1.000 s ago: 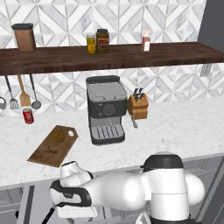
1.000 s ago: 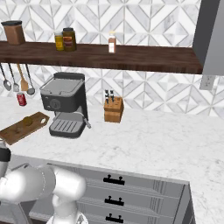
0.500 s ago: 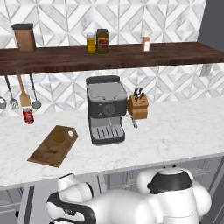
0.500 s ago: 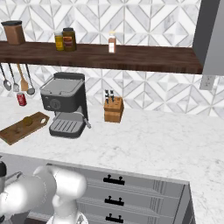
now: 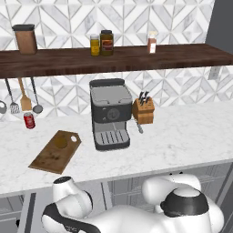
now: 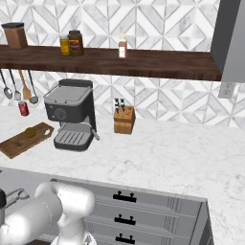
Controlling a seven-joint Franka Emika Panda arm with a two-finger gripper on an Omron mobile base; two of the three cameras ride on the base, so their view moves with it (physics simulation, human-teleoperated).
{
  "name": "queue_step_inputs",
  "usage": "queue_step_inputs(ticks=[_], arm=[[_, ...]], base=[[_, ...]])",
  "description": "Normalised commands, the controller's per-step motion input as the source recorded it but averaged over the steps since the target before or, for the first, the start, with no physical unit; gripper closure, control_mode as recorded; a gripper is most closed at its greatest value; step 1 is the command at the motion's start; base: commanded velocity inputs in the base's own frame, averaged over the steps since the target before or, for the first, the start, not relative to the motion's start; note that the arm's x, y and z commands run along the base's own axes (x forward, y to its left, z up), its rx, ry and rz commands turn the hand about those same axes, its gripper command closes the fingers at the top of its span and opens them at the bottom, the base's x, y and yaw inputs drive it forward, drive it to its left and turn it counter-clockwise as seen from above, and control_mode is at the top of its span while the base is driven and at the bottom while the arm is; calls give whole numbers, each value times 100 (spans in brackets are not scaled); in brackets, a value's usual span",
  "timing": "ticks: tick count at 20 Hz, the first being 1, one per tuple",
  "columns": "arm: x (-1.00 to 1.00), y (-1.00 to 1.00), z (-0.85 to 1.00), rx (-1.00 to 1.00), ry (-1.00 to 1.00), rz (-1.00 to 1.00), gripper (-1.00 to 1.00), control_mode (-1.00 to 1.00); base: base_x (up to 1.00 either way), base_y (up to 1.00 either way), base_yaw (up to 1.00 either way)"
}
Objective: Place the appropriate cutting tool for cutting the avocado skin on the cutting board.
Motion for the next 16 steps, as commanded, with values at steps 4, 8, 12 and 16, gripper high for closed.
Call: queue_step_inputs(ticks=[4,8,12,16], arm=[[41,23,0,0,-11,-13,-100,-100],[53,1,0,0,0,0,-100,-100],[17,18,-17,-1,0,1,-100,-100],[3,35,-20,-1,-3,0,-100,-100]], base=[[0,0,0],[0,0,0],[0,0,0],[0,0,0]])
